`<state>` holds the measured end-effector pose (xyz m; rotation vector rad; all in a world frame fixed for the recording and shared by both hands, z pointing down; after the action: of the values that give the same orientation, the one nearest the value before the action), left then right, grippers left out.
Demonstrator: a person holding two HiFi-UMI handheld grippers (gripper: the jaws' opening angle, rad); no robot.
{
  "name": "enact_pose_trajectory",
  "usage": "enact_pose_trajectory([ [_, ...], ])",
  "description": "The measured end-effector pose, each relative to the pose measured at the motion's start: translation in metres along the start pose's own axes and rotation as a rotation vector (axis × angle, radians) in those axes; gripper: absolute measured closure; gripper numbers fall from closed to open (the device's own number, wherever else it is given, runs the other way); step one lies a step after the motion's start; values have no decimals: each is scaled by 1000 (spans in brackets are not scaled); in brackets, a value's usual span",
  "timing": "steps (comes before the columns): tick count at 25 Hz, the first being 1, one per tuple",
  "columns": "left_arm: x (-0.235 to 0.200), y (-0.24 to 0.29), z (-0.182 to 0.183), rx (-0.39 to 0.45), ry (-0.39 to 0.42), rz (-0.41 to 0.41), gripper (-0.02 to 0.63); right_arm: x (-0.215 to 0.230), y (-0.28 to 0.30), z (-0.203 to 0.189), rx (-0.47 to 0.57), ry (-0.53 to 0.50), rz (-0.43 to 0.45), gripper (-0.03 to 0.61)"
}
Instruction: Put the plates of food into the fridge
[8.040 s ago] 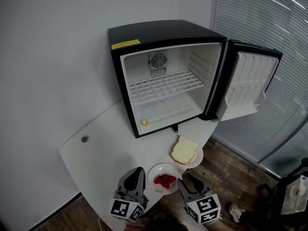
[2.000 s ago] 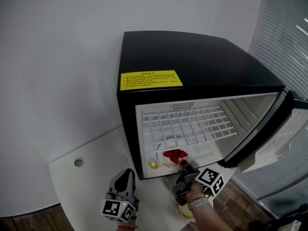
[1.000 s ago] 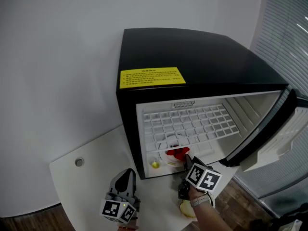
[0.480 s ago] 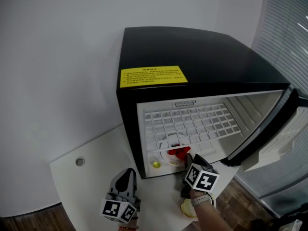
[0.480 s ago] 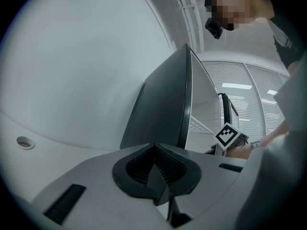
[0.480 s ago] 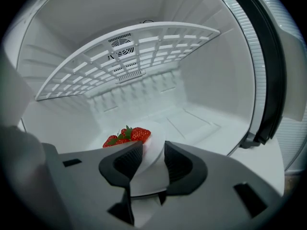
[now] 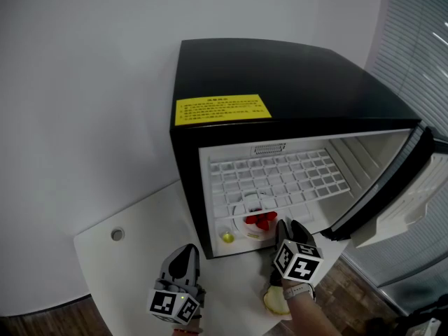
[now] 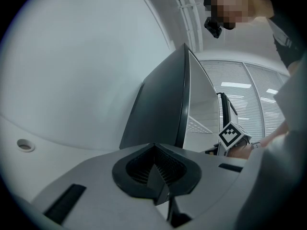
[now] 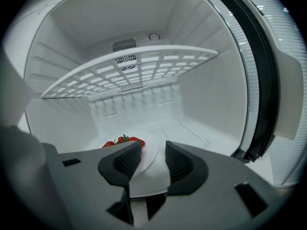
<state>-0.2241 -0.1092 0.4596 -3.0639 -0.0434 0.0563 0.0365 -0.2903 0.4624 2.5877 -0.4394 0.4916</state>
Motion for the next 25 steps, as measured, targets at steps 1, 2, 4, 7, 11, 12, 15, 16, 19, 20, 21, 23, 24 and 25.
enact_pose_trajectory([
  [1,0,0,2,-1,3,-1,606,-1,-4,1,13,-21,11,442],
  [2,0,-1,2,0,6,-3,606,-2,-8,2,24,-41,22,443],
  [4,0,-4,1,11,11,-6,606,-5,-16,3,34,-53,38,443],
  [7,-1,-7,2,17,5,-5,606,-7,-33,2,36,23,60,443],
  [11,2,-15,11,15,10,-9,606,-19,-61,-4,37,43,131,445],
  [12,3,-18,13,15,12,-12,606,-24,-69,-5,41,25,149,451],
  [15,8,-25,16,15,12,-31,606,-39,-92,-7,63,-49,192,533],
  [16,9,-28,18,13,10,-36,606,-43,-99,-9,66,-75,206,558],
  [19,13,-35,22,13,11,-52,606,-55,-116,-14,57,-133,248,570],
  [20,14,-37,23,15,13,-59,607,-59,-121,-16,54,-142,258,570],
  [21,15,-39,24,18,15,-65,607,-61,-125,-17,53,-147,263,571],
  [23,15,-43,24,27,21,-77,607,-62,-133,-20,52,-149,263,571],
  [24,15,-44,25,31,21,-81,607,-61,-136,-21,52,-147,259,571],
  [25,15,-46,26,33,20,-83,606,-59,-139,-23,52,-145,254,571],
])
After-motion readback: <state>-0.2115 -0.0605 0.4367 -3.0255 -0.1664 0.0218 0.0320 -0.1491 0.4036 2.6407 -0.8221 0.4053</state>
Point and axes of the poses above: the fingertips, and each gripper's own axes: y forward along the fingers, x to its right, z out of its top, the point moved 10 cm from there along -y, backward along the fingers, and after that the axes turned 14 degrees about y, right-handed, at the moved point
